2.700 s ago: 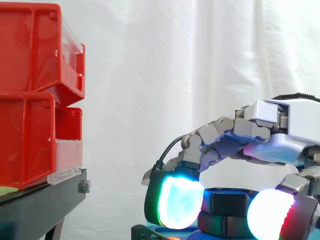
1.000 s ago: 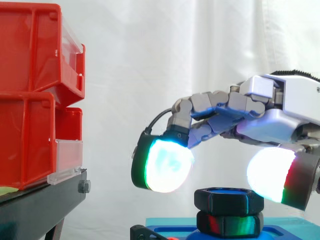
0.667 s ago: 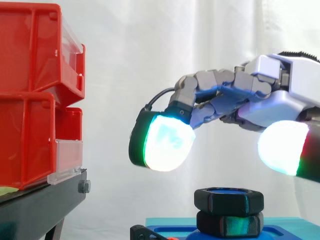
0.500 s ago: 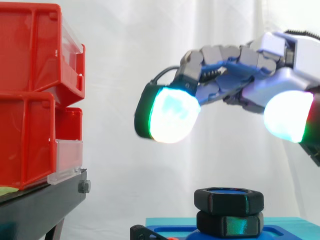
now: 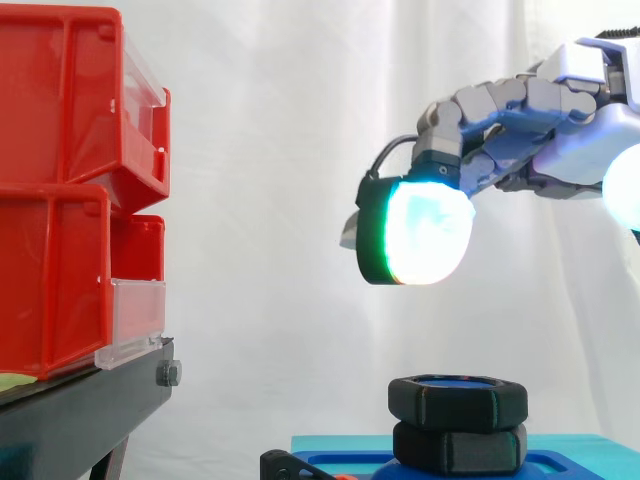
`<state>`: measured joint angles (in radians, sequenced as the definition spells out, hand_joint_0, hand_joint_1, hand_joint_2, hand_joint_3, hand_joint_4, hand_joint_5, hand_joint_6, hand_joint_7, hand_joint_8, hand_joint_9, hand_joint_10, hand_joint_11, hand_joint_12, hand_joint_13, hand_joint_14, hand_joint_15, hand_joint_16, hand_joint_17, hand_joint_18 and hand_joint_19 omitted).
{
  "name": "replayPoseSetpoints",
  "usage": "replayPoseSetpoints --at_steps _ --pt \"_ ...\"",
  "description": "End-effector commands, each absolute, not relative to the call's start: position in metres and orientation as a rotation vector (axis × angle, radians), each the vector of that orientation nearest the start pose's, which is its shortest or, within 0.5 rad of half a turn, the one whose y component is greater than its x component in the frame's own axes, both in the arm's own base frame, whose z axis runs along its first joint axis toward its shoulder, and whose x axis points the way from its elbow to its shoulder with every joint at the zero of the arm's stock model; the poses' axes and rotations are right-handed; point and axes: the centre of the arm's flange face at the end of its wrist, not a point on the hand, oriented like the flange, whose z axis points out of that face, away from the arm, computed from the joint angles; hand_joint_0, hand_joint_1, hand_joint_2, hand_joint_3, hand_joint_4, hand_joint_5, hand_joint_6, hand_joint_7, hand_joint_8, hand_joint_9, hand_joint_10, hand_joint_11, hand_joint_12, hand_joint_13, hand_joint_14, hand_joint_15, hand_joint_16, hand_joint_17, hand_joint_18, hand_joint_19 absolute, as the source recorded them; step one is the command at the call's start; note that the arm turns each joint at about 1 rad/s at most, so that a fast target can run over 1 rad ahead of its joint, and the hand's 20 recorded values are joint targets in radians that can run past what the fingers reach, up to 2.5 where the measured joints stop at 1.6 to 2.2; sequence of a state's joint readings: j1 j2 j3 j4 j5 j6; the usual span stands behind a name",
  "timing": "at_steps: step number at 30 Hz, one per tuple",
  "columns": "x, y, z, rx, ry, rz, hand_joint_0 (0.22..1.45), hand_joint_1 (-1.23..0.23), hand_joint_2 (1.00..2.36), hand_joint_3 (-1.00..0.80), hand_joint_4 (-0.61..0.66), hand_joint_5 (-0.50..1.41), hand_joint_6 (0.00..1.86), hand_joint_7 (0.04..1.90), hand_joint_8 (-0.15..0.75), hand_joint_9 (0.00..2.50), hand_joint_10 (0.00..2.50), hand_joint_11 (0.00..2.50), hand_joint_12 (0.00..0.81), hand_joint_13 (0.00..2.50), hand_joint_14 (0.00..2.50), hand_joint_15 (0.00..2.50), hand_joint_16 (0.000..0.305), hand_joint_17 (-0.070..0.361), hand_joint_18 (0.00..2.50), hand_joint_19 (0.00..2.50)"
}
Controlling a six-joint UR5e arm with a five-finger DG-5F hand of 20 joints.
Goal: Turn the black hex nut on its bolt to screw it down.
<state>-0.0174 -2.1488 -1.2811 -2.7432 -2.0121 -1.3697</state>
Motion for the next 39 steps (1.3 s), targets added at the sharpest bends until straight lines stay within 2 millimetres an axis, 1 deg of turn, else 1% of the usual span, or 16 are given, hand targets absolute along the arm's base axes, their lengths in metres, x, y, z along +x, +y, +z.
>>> replayPoseSetpoints --at_steps 1,4,5,6,7,9,10,11,12,14,15,18,23,26,27,39 --pt "0.696 -0.109 0.324 -0.189 1.496 0.465 0.42 -0.38 1.00 -0.50 0.32 -0.22 0.50 0.93 0.285 0.53 0.01 0.33 0.351 0.42 0.00 0.06 0.059 0.132 0.48 0.26" --pt "0.672 -0.110 0.329 -0.182 1.505 0.460 0.42 -0.39 1.00 -0.50 0.32 -0.22 0.50 0.94 0.285 0.53 0.01 0.33 0.351 0.42 0.00 0.06 0.059 0.132 0.48 0.25" --pt "0.672 -0.110 0.329 -0.182 1.505 0.460 0.42 -0.39 1.00 -0.50 0.32 -0.22 0.50 0.93 0.284 0.53 0.01 0.32 0.350 0.42 0.00 0.06 0.059 0.132 0.48 0.25" --pt "0.659 -0.110 0.332 -0.175 1.499 0.450 0.42 -0.39 1.00 -0.50 0.32 -0.22 0.50 0.93 0.284 0.53 0.01 0.33 0.350 0.43 0.00 0.06 0.059 0.132 0.48 0.25" --pt "0.636 -0.112 0.336 -0.140 1.469 0.418 0.42 -0.39 1.00 -0.50 0.32 -0.22 0.50 0.93 0.284 0.53 0.01 0.33 0.351 0.42 0.00 0.06 0.058 0.131 0.48 0.26" --pt "0.624 -0.114 0.341 -0.120 1.446 0.393 0.42 -0.39 1.00 -0.50 0.32 -0.22 0.50 0.93 0.284 0.53 0.01 0.33 0.350 0.43 0.00 0.06 0.058 0.132 0.48 0.26" --pt "0.612 -0.116 0.343 -0.100 1.435 0.375 0.42 -0.39 1.00 -0.50 0.32 -0.22 0.50 0.93 0.283 0.53 0.01 0.32 0.350 0.42 0.00 0.05 0.058 0.131 0.48 0.26" --pt "0.589 -0.117 0.343 -0.076 1.434 0.358 0.42 -0.39 1.00 -0.50 0.32 -0.22 0.50 0.94 0.284 0.53 0.01 0.33 0.350 0.43 0.00 0.05 0.058 0.131 0.48 0.26" --pt "0.589 -0.117 0.343 -0.076 1.434 0.358 0.42 -0.39 1.00 -0.50 0.32 -0.22 0.50 0.93 0.284 0.53 0.01 0.32 0.350 0.42 0.00 0.06 0.058 0.131 0.48 0.26" --pt "0.567 -0.117 0.344 -0.041 1.434 0.347 0.42 -0.39 1.00 -0.50 0.32 -0.22 0.50 0.94 0.283 0.53 0.01 0.32 0.349 0.42 0.00 0.06 0.058 0.131 0.48 0.26" --pt "0.567 -0.117 0.344 -0.041 1.434 0.347 0.42 -0.39 1.00 -0.50 0.32 -0.22 0.50 0.94 0.282 0.53 0.01 0.33 0.348 0.42 0.00 0.06 0.058 0.130 0.47 0.26" --pt "0.542 -0.121 0.343 0.056 1.434 0.343 0.42 -0.39 1.00 -0.50 0.32 -0.22 0.50 0.93 0.280 0.53 0.01 0.32 0.347 0.42 0.00 0.06 0.057 0.129 0.47 0.26" --pt "0.533 -0.124 0.333 0.206 1.454 0.399 0.43 -0.40 1.00 -0.50 0.32 -0.22 0.50 0.93 0.279 0.53 0.01 0.32 0.345 0.43 0.00 0.06 0.057 0.129 0.48 0.26" --pt "0.528 -0.121 0.325 0.324 1.509 0.494 0.43 -0.40 1.00 -0.50 0.32 -0.22 0.50 0.93 0.279 0.53 0.01 0.32 0.346 0.43 0.00 0.06 0.057 0.128 0.48 0.26" --pt "0.528 -0.117 0.323 0.416 1.513 0.560 0.43 -0.40 1.00 -0.50 0.32 -0.22 0.50 0.93 0.279 0.53 0.01 0.33 0.346 0.43 0.00 0.06 0.057 0.129 0.48 0.26" --pt "0.527 -0.111 0.321 0.479 1.518 0.620 0.42 -0.42 1.00 -0.50 0.31 -0.22 0.50 0.92 0.283 0.55 0.01 0.31 0.349 0.45 0.00 0.07 0.059 0.134 0.47 0.27"
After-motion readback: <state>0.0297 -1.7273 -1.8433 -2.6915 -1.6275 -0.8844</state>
